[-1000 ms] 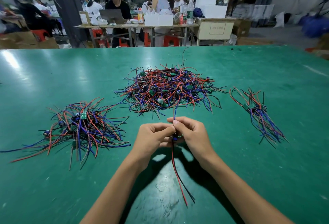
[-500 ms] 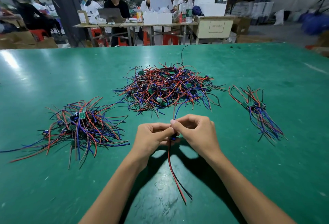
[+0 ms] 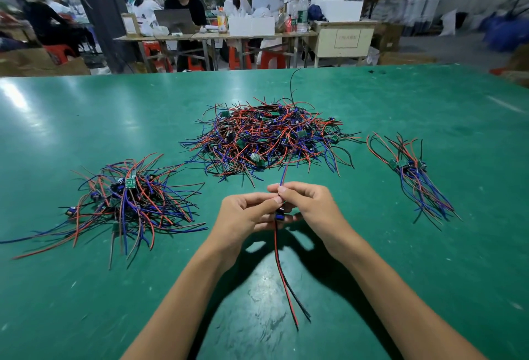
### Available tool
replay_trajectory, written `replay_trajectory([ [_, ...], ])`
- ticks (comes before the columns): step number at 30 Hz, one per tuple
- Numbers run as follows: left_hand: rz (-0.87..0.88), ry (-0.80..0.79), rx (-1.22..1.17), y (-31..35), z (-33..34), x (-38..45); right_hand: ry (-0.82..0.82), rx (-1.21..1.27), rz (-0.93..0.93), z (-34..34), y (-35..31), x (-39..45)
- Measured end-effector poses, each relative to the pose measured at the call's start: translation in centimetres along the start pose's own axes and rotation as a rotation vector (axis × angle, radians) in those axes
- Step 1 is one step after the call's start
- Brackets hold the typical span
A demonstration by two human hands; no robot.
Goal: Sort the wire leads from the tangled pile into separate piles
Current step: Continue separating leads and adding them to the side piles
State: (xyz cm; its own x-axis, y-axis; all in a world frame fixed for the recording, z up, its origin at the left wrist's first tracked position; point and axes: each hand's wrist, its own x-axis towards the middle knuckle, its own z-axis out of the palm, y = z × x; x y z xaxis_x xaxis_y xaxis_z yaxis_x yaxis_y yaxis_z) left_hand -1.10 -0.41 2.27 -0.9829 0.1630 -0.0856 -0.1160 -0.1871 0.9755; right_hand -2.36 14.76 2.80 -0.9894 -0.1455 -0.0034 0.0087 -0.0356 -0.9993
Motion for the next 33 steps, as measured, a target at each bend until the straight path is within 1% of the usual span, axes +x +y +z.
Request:
replay_trajectory([
  [2, -0.006, 0.024, 0.017, -0.1, 0.0, 0.0, -0.044, 0.028, 0.021, 0.3, -0.1, -0.1],
  [5, -0.004, 0.046, 0.035, -0.3, 0.0, 0.1, -0.029, 0.025, 0.020, 0.5, 0.0, -0.1],
  [7, -0.005, 0.042, 0.044, -0.2, 0.2, 0.1, 0.022, -0.006, 0.011, 0.9, 0.3, -0.1],
  [11, -0.013, 0.040, 0.084, -0.3, 0.7, 0.0, 0.175, -0.141, -0.016, 1.5, 1.3, 0.2],
  [14, -0.032, 0.024, 0.098, -0.2, 0.6, 0.1, 0.217, -0.141, -0.030, 1.5, 1.6, 0.6],
  [16, -0.065, -0.018, 0.107, -0.2, 0.6, -0.1, 0.254, -0.110, -0.028, 1.1, 1.4, 0.9],
  [20, -0.113, -0.145, 0.181, -0.3, 0.7, -0.5, 0.366, 0.016, 0.024, -0.7, 0.7, 1.6],
  [25, -0.109, -0.185, 0.220, -0.1, 1.0, -0.6, 0.429, 0.145, 0.095, -1.5, 0.0, 1.7],
  [28, -0.112, -0.237, 0.250, 0.1, 0.8, -0.8, 0.358, 0.311, 0.162, -1.7, -0.3, 1.5],
  [33, -0.107, -0.289, 0.286, 0.3, 0.7, -1.0, 0.236, 0.802, 0.385, -2.9, -0.8, 1.3],
])
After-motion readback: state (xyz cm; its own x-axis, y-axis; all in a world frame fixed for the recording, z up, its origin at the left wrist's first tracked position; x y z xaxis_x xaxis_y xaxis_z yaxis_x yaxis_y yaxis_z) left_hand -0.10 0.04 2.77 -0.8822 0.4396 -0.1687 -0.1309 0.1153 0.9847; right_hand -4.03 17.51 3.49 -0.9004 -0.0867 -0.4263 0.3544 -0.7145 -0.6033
